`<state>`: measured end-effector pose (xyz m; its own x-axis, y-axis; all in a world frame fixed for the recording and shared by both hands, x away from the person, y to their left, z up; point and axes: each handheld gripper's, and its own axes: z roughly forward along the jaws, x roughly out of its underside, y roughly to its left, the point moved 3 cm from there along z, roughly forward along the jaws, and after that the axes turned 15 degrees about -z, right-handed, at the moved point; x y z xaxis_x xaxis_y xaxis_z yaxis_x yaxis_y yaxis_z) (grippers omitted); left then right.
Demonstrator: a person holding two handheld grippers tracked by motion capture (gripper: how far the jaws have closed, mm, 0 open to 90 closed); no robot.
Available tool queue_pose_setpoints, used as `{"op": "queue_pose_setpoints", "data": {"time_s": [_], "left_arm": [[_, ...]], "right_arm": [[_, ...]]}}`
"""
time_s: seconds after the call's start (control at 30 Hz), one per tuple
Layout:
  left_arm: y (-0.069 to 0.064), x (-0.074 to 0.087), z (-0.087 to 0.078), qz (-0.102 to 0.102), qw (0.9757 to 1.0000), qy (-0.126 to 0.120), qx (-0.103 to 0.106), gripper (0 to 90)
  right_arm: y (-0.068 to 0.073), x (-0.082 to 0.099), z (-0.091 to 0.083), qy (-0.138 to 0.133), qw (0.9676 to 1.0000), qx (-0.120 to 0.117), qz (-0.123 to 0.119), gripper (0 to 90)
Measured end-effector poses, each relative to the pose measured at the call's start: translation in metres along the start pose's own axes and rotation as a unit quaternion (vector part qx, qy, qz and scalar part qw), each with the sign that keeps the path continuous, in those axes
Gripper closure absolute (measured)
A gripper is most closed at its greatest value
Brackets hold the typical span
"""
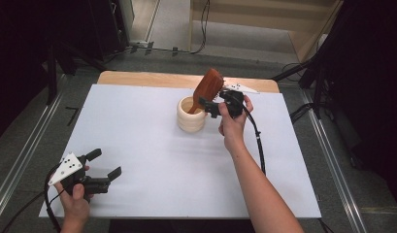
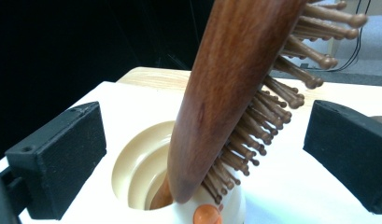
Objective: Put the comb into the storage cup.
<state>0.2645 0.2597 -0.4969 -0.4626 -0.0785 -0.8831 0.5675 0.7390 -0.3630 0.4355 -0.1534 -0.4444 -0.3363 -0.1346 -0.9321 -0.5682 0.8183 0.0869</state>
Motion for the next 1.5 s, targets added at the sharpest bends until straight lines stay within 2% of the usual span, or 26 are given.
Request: {"op": "queue_pose_setpoints", "data": {"time_s": [0.77, 1.5], "left_arm": [[-0.001, 0.0, 0.001, 0.003, 1.0, 0.001, -0.001, 0.0], [-0.002, 0.001, 0.001, 0.003, 1.0, 0.001, -0.001, 0.0]], "right_arm": [[0.002, 0.007, -0.036, -0.008, 0.9992, 0.002, -0.039, 0.0], [0.002, 0.028, -0.071, -0.014, 0.9983, -0.001, -0.057, 0.0]]}}
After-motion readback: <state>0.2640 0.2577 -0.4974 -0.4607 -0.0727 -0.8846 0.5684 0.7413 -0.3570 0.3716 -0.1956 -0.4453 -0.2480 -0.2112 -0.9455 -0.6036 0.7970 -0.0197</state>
